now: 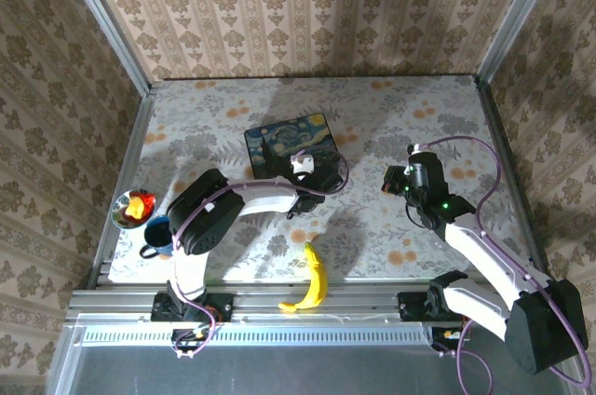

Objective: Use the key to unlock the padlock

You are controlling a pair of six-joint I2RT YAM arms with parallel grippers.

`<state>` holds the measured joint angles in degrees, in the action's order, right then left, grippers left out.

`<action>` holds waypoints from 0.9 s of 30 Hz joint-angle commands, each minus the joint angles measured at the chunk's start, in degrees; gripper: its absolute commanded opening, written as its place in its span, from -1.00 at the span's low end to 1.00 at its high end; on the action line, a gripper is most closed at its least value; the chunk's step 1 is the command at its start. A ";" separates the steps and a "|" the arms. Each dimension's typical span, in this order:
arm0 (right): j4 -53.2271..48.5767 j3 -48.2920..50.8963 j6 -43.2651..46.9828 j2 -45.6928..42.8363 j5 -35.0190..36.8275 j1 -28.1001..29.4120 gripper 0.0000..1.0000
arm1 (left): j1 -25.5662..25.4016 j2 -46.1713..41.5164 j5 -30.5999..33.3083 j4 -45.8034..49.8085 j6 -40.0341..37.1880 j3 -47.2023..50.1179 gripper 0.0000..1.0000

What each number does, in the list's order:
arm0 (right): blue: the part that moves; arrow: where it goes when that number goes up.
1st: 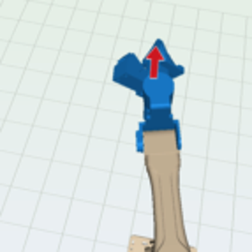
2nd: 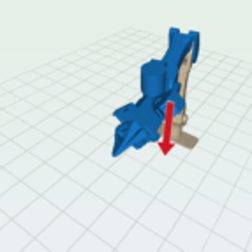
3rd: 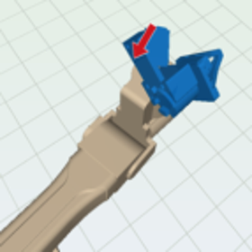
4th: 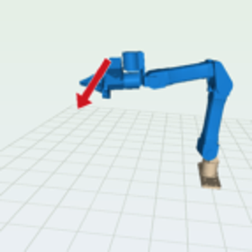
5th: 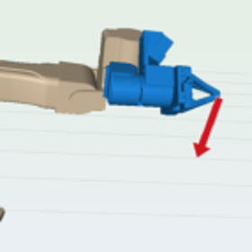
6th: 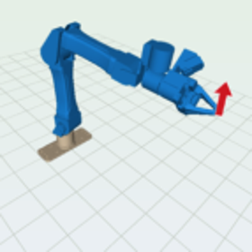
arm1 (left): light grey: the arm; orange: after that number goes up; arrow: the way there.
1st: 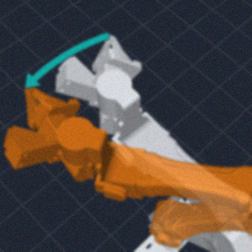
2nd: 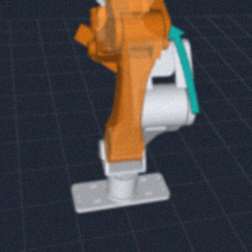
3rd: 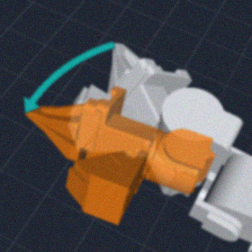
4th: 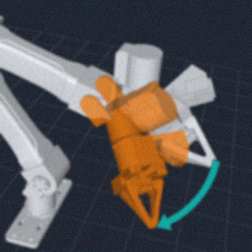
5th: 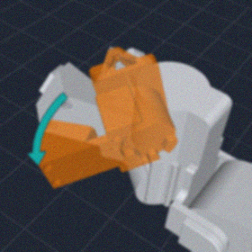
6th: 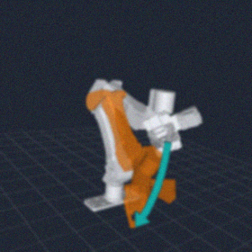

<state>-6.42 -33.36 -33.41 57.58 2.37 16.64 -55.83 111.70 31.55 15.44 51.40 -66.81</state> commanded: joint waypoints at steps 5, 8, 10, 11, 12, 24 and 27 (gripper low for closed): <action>1.75 1.36 -1.43 0.69 -0.69 0.06 -1.00 | -1.12 -0.95 4.91 4.66 2.53 -0.02 0.27; 1.96 1.55 -1.57 0.86 -0.79 0.14 -1.00 | -1.16 -1.13 4.79 1.97 1.29 1.23 0.20; 1.84 1.39 -1.57 0.87 -0.96 0.08 -1.00 | -1.12 -1.22 4.45 0.55 0.61 1.47 0.07; 1.64 1.29 -1.49 0.79 -0.97 0.12 -1.00 | -1.19 -1.14 4.32 0.05 0.43 1.39 0.04; 1.46 1.15 -1.49 0.71 -1.05 0.14 -1.00 | -1.16 -1.05 4.20 -0.19 0.39 1.19 0.03; 0.86 1.44 -1.48 -0.02 -1.06 0.15 -1.00 | -0.17 1.23 4.75 0.58 -1.30 -1.52 0.26; 1.04 1.37 -1.50 0.12 -1.10 0.14 -1.00 | -0.21 1.15 4.77 0.43 -1.46 -1.65 0.15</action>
<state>-5.85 -32.40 -34.50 58.13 1.52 16.64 -56.51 111.72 34.54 15.38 50.89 -66.85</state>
